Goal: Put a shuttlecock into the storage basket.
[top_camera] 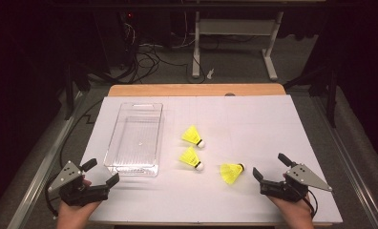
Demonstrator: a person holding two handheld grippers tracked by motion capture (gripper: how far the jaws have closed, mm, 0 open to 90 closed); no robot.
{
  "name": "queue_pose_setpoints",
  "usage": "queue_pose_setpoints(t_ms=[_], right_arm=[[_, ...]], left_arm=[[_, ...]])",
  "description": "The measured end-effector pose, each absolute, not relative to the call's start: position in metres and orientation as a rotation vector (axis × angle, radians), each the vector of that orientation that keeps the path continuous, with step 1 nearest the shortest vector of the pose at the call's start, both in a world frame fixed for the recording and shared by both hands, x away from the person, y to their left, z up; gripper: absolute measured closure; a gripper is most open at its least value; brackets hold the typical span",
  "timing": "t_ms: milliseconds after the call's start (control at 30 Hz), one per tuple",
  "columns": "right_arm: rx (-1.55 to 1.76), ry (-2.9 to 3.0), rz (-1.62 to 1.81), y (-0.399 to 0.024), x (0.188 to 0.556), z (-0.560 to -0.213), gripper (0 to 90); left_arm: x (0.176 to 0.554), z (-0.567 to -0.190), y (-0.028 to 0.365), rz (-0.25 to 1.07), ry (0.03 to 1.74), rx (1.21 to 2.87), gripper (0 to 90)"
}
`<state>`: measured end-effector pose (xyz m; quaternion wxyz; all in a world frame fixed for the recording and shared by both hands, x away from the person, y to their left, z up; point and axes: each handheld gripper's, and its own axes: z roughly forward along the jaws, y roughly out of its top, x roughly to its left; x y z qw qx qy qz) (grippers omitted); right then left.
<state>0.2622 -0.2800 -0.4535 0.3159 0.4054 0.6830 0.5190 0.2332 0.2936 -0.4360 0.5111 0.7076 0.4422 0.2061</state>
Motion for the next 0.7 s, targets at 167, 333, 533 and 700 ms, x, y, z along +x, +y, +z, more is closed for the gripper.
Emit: queue_pose_setpoints(t_ms=[167, 333, 533, 700], right_arm=[[1.065, 1.793, 1.364, -0.283, 0.262, -0.454, 0.4], [1.071, 1.792, 1.36, -0.285, 0.261, -0.455, 0.4], [1.079, 1.787, 1.362, -0.287, 0.261, -0.456, 0.4], [1.082, 1.783, 1.364, -0.287, 0.261, -0.456, 0.4]], left_arm=[[0.234, -0.437, 0.301, 0.517, 1.087, 1.697, 0.3], [0.234, -0.439, 0.317, 0.52, 1.134, 1.647, 0.3], [0.233, -0.44, 0.327, 0.53, 1.161, 1.616, 0.4], [0.232, -0.44, 0.329, 0.526, 1.162, 1.607, 0.3]])
